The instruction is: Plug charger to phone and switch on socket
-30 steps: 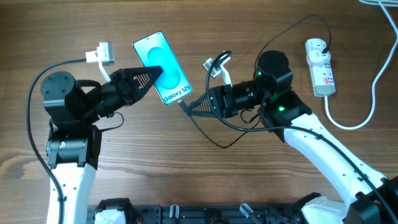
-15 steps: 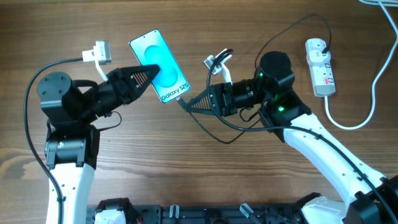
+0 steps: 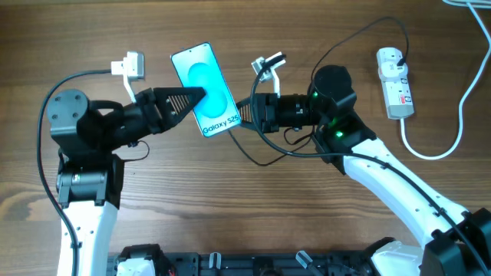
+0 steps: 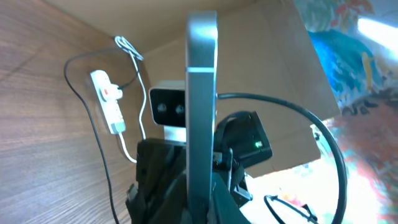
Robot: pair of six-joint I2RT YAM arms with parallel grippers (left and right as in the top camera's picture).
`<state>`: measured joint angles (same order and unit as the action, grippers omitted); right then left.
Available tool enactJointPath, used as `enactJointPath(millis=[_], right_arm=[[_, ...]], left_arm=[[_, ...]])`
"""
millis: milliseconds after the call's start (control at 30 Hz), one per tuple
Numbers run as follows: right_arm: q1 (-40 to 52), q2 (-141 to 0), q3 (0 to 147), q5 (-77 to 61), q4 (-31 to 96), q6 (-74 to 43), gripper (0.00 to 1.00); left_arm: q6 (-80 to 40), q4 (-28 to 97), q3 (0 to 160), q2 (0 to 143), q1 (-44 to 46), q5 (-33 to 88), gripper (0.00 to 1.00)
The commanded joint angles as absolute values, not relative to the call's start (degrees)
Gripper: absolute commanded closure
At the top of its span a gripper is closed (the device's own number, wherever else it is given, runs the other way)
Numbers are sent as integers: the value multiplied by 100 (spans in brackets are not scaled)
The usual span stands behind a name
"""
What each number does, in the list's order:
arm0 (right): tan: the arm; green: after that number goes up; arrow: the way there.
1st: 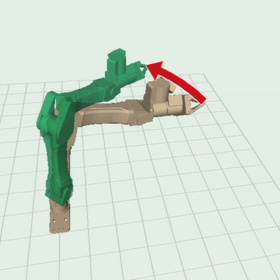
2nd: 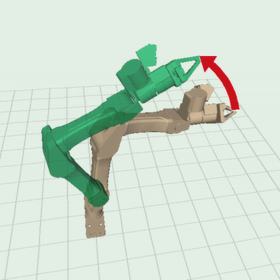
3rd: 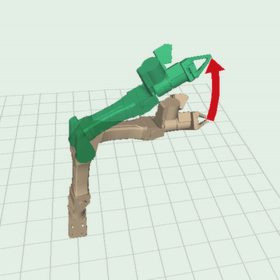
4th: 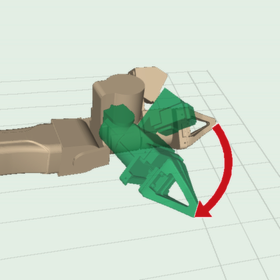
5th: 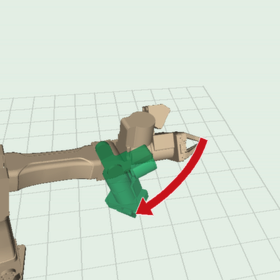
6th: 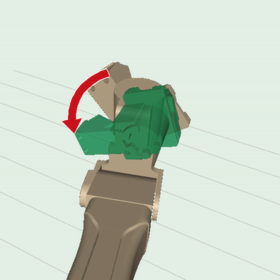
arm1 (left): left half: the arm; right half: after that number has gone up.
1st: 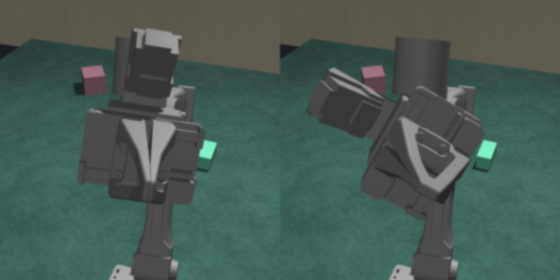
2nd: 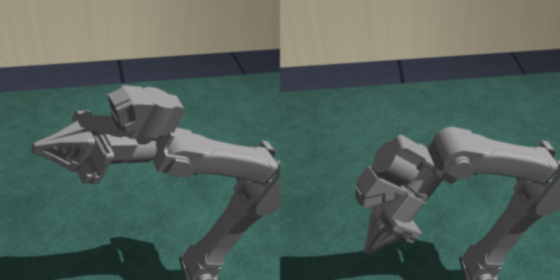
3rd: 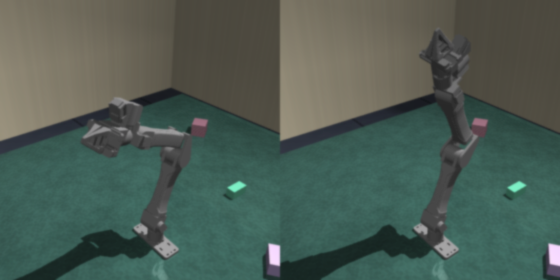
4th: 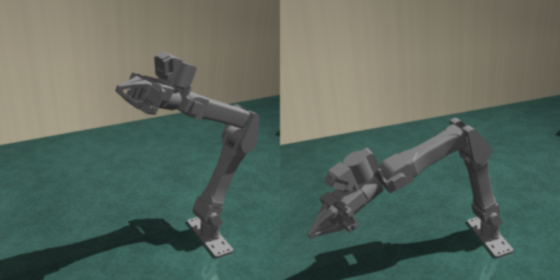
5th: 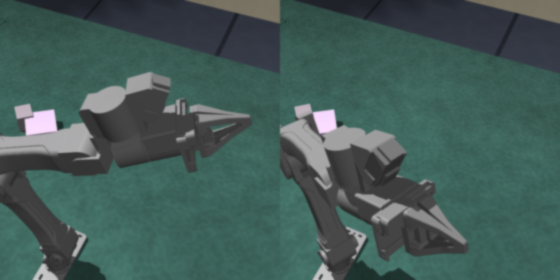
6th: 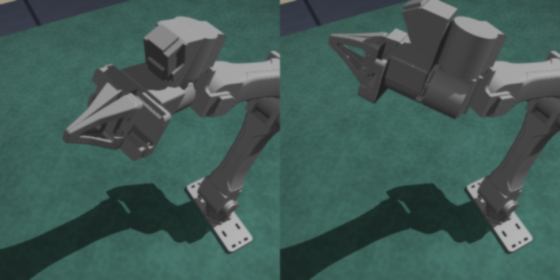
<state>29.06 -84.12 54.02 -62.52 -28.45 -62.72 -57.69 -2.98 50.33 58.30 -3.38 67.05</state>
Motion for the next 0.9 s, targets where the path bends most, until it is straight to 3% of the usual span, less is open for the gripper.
enactJointPath(millis=[0,100,200,367,867], right_arm=[[2880,-8455,5485,-6447,-2327,-5629,95],[2869,-8364,5485,-6436,-777,-4545,95],[2869,-7609,5485,-6294,-692,-4198,95],[2869,-7220,5478,-6069,-639,-4392,96],[2915,-7491,5478,-6410,-1061,-5271,96]], left_arm=[[-5616,-467,5078,5778,-421,6595,96],[-5640,-709,5078,5795,-816,6648,96],[-5653,-711,5078,5992,-821,6748,96],[-5966,-1334,5078,6093,-696,6768,96],[-6093,-1334,5078,6093,-615,6759,96]])
